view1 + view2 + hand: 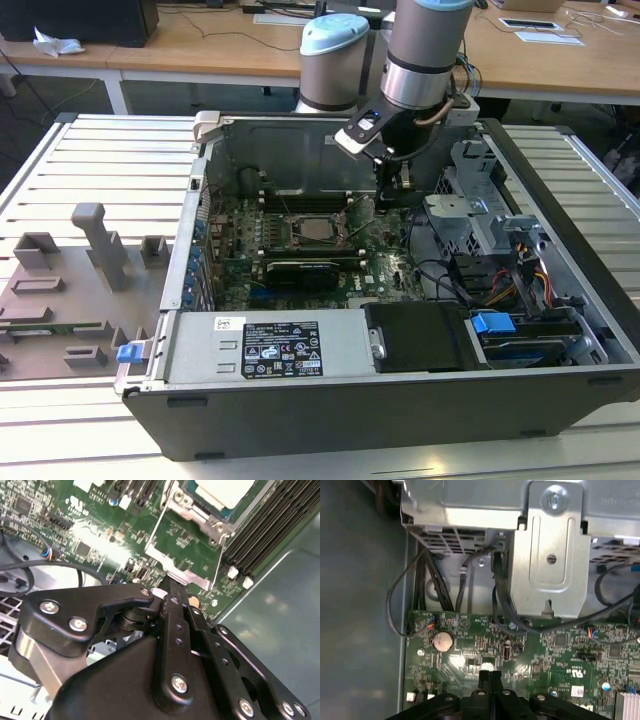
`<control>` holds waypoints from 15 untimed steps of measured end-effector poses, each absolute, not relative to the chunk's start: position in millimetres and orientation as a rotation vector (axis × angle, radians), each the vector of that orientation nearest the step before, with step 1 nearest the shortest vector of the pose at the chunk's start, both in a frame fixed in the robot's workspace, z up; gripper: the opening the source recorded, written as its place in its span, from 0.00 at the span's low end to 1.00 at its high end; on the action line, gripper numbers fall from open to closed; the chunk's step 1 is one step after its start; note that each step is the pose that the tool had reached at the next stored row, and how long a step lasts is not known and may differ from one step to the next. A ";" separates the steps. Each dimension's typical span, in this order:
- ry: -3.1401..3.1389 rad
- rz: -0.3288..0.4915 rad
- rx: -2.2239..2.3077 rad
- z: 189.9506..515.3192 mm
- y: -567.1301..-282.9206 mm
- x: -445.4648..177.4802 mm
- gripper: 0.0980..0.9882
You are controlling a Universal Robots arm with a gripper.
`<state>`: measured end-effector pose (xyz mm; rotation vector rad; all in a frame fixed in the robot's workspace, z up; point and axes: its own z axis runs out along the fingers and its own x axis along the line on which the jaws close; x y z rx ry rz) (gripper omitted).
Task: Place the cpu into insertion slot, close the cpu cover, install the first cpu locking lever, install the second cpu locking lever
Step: 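Close the cpu cover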
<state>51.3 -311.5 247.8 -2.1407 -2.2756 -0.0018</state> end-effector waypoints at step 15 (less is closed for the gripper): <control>-2.275 -0.003 -2.140 247.8 -311.5 26.8 0.01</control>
